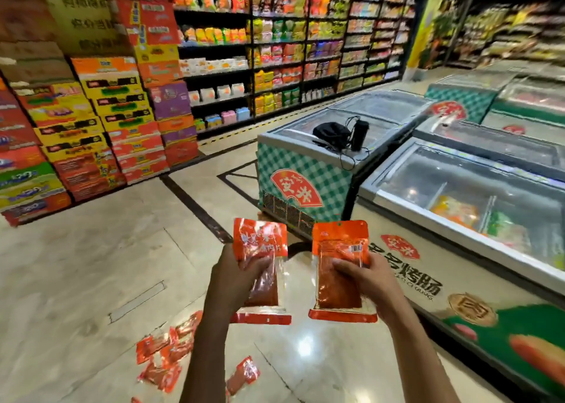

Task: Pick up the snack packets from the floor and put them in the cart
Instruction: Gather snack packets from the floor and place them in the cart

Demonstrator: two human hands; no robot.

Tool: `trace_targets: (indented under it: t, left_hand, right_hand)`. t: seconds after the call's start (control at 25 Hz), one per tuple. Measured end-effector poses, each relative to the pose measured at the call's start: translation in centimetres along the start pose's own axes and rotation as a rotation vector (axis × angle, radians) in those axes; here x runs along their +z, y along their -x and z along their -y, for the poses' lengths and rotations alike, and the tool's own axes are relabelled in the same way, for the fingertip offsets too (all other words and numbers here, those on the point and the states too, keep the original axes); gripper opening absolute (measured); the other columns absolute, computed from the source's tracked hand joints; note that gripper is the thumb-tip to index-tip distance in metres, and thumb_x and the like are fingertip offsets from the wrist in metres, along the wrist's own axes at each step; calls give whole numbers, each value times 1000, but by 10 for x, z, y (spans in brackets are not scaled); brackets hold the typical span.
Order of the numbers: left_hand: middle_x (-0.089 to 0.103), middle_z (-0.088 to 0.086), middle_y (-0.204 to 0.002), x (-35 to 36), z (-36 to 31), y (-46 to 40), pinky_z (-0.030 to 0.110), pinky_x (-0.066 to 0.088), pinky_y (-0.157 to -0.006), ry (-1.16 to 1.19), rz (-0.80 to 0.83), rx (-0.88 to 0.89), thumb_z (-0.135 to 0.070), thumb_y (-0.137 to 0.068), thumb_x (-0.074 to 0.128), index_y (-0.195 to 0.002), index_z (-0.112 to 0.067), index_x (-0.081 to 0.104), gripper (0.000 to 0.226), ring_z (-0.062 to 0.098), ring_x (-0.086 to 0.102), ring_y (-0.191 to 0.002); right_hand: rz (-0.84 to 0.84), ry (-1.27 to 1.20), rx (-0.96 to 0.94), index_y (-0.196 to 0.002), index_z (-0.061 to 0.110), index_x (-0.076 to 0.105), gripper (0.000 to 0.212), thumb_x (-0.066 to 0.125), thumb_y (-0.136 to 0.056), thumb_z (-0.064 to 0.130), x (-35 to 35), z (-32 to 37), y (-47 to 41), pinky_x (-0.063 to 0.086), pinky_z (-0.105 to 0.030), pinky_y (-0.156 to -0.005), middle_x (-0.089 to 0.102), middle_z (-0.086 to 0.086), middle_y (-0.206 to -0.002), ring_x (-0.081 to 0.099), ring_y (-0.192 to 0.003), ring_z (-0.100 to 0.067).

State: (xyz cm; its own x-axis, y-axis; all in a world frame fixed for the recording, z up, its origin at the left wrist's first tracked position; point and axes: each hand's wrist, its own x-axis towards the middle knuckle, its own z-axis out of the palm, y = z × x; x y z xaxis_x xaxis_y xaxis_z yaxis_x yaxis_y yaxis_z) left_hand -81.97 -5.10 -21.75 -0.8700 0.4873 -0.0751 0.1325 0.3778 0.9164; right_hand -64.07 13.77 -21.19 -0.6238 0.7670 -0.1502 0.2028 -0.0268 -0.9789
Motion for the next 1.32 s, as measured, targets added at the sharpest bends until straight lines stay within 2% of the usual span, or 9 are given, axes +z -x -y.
trace_targets:
  t: [0.24,0.44,0.6,0.72,0.8,1.04,1.16,1.24,1.32]
  left_hand:
    - [65,-10,-92,127,-51,87,25,44,-63,-55,159,145,-36,-79,82,-109,-22,54,43,17,63,-85]
    - [69,-4,-104,263,-86,171,36,50,-81,-80,333,195,-38,-77,84,-116,-23,55,51,20,66,-96]
    - [65,-4,-104,384,-121,244,33,46,-77,-90,527,266,-37,-79,83,-115,-22,55,48,22,64,-97]
    - [64,-5,-108,472,-139,288,32,46,-79,-80,689,287,-36,-80,82,-122,-21,53,54,18,61,-97]
    - [65,-4,-113,535,-148,318,34,48,-81,-112,808,291,-39,-79,82,-125,-22,50,58,18,62,-100]
    - [61,-8,-110,712,-166,371,35,48,-82,-125,995,265,-42,-76,84,-118,-27,43,61,22,63,-103]
    - [62,-7,-106,800,-179,385,34,46,-80,-149,1087,267,-41,-76,84,-116,-25,45,58,22,63,-102]
    - [65,-7,-109,852,-185,397,32,44,-79,-155,1140,277,-42,-76,83,-115,-27,46,56,21,64,-103]
    - [66,-7,-109,892,-189,411,34,48,-82,-174,1172,287,-47,-75,82,-116,-28,46,58,20,64,-103]
  right_hand:
    - [-262,-130,15,-102,23,69,28,84,-78,26,-182,-38,87,58,-28,-70,78,2,-94,75,-86,-16]
    - [-473,-163,24,-103,20,71,27,82,-79,25,-334,-84,177,56,-25,-67,79,2,-93,76,-82,-13]
    - [-688,-189,70,-102,13,73,27,84,-78,19,-447,-127,247,61,-37,-75,80,-6,-93,77,-83,-24]
    - [-863,-192,93,-100,10,73,25,84,-79,18,-516,-164,287,58,-31,-66,80,-7,-89,76,-81,-26]
    - [-1001,-206,128,-98,13,72,25,86,-78,19,-564,-193,310,57,-34,-70,78,-4,-88,74,-80,-23]
    - [-1263,-361,195,-104,4,74,28,83,-78,8,-702,-269,327,58,-45,-83,78,-17,-95,74,-85,-31]
    - [-1373,-455,235,-106,2,73,29,81,-78,3,-773,-302,322,57,-58,-91,76,-22,-104,73,-96,-40]
    - [-1416,-480,263,-111,1,72,33,79,-79,3,-815,-318,323,57,-55,-91,75,-22,-109,73,-94,-35]
    - [-1443,-509,292,-114,1,70,33,76,-82,2,-851,-329,326,62,-45,-81,74,-20,-107,75,-81,-26]
